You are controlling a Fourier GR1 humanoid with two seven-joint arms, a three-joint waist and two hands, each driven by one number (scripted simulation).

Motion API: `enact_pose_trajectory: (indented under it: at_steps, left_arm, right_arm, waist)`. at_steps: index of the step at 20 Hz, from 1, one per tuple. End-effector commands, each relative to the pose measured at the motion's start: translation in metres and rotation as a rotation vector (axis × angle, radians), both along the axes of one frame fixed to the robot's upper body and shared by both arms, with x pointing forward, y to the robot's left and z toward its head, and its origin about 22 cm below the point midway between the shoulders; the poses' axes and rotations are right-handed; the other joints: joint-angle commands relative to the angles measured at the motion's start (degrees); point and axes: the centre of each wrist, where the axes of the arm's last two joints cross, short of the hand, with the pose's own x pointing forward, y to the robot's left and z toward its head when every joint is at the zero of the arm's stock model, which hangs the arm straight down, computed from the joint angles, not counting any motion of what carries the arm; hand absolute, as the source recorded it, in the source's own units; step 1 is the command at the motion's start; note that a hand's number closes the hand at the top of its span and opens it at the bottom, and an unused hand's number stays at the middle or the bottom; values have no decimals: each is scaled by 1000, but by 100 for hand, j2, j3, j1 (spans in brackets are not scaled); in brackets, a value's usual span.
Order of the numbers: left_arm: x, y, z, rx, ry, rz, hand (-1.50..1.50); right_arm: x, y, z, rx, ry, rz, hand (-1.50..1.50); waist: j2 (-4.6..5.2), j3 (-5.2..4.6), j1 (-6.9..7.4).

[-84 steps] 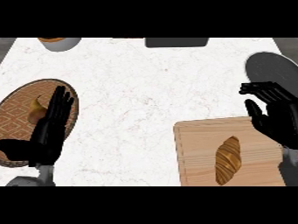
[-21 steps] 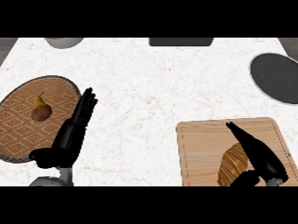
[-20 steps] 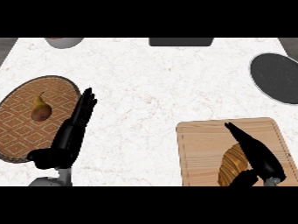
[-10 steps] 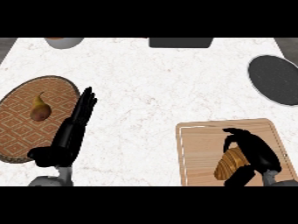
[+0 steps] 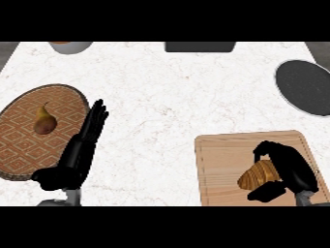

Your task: Pick the croissant from the cutting board and place it in the pan

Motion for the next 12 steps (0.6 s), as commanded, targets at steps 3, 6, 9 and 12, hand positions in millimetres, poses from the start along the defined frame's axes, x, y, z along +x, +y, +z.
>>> enact_pose_trajectory:
  at_steps: [3, 6, 9, 12]
  left_arm:
    - [6, 5, -3, 16, -21, -3, 0]
    - [2, -13, 2, 7, -7, -10, 0]
    - [14, -6, -1, 8, -10, -9, 0]
    - [-6, 1, -12, 0, 4, 5, 0]
  right_arm:
    - [-5, -2, 31, -24, -159, 5, 150]
    - [33, 1, 46, -15, -181, 98, 150]
    - [27, 11, 69, -39, -309, 98, 150]
    - [23, 14, 80, 32, -470, 68, 150]
  waist:
    - [38, 50, -12]
    - [45, 53, 38]
    - [39, 50, -9]
    - [30, 52, -7]
